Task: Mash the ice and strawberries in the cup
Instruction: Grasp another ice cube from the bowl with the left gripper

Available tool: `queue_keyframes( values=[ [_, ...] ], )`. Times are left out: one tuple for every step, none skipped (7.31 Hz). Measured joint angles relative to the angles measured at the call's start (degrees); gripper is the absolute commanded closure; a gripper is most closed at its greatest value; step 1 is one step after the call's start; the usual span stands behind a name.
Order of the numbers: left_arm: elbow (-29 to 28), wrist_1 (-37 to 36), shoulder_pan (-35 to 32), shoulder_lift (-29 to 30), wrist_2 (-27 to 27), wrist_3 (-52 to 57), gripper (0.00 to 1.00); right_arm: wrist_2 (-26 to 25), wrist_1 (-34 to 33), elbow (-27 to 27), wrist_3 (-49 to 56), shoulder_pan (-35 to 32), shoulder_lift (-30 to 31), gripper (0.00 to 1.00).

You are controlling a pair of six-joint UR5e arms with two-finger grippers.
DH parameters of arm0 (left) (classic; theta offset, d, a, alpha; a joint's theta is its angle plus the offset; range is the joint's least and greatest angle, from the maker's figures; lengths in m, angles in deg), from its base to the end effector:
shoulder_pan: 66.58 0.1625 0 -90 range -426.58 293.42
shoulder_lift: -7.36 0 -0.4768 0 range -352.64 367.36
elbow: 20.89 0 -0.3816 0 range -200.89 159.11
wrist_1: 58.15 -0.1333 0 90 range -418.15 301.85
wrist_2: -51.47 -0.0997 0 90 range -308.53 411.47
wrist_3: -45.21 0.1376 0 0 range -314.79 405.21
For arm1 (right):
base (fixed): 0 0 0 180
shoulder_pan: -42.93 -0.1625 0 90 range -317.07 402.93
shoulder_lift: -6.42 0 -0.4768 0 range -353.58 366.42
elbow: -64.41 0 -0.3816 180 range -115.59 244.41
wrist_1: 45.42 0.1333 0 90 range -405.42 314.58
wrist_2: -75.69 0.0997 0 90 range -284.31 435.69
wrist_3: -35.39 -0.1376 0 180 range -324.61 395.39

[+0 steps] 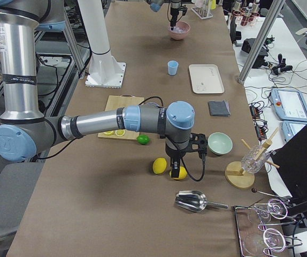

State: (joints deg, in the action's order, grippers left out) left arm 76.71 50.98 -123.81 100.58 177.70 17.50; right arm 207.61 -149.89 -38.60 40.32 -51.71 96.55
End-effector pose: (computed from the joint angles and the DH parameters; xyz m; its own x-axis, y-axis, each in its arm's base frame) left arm 0.2504 -0.4850 0.6133 0.6772 0.2674 -0.6855 -0.1741 0.9634 0.2039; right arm 0.0791 -0.4629 0.6593 0.7444 -0.0072 0.6677 -0.0170 0.9994 0.0297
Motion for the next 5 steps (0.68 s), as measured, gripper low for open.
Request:
queue_keyframes(
  values=[
    [0.0,0.1,0.0,0.0,0.1,0.0,0.53,0.0,0.0,0.0,0.0,0.0,-0.1,0.00],
    [0.0,0.2,0.0,0.1,0.2,-0.1,0.64,0.0,0.0,0.0,0.0,0.0,-0.2,0.00],
    [0.0,0.2,0.0,0.1,0.3,-0.1,0.68,0.0,0.0,0.0,0.0,0.0,-0.2,0.00],
    [0.0,0.2,0.0,0.2,0.3,-0.1,0.71,0.0,0.0,0.0,0.0,0.0,-0.2,0.00],
    [0.1,0.2,0.0,0.2,0.3,-0.1,0.77,-0.1,0.0,0.0,0.0,0.0,-0.2,0.00]
  ],
)
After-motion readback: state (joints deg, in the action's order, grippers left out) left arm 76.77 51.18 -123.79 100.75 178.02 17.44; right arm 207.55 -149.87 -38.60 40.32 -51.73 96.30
